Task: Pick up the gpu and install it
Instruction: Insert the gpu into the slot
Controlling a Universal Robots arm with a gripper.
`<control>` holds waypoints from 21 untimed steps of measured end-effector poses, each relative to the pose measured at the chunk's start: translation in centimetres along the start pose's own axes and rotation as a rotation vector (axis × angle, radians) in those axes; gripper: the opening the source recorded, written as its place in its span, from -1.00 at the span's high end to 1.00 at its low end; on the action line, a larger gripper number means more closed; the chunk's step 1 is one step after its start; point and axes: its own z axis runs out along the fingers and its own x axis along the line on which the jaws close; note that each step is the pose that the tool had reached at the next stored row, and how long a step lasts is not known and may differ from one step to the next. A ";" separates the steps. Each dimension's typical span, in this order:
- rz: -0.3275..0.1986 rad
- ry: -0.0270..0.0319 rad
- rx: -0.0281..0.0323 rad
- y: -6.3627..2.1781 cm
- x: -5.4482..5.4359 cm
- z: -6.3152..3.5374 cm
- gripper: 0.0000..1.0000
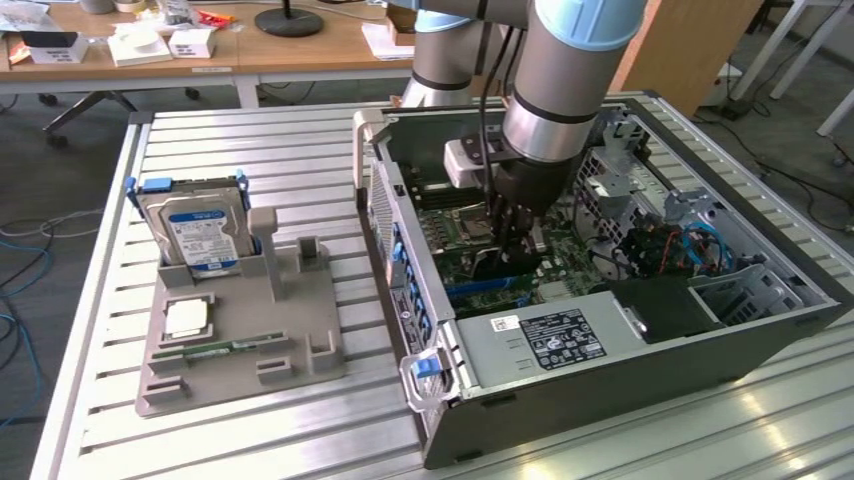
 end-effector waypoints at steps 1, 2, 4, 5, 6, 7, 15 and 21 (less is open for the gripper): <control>0.000 0.0000 0.0000 0.01 0.0 0.00 0.47; 0.000 0.0000 0.0000 0.01 0.0 0.00 0.47; 0.000 0.0000 0.0000 0.08 0.0 0.00 0.47; 0.000 0.0001 0.0000 0.16 0.0 0.00 0.47; 0.000 0.0000 0.0001 0.23 0.0 0.00 0.47; 0.000 0.0000 0.0001 0.29 0.0 0.00 0.47; 0.000 0.0000 0.0002 0.37 0.0 0.35 0.47; 0.000 0.0001 0.0001 0.42 0.0 0.54 0.47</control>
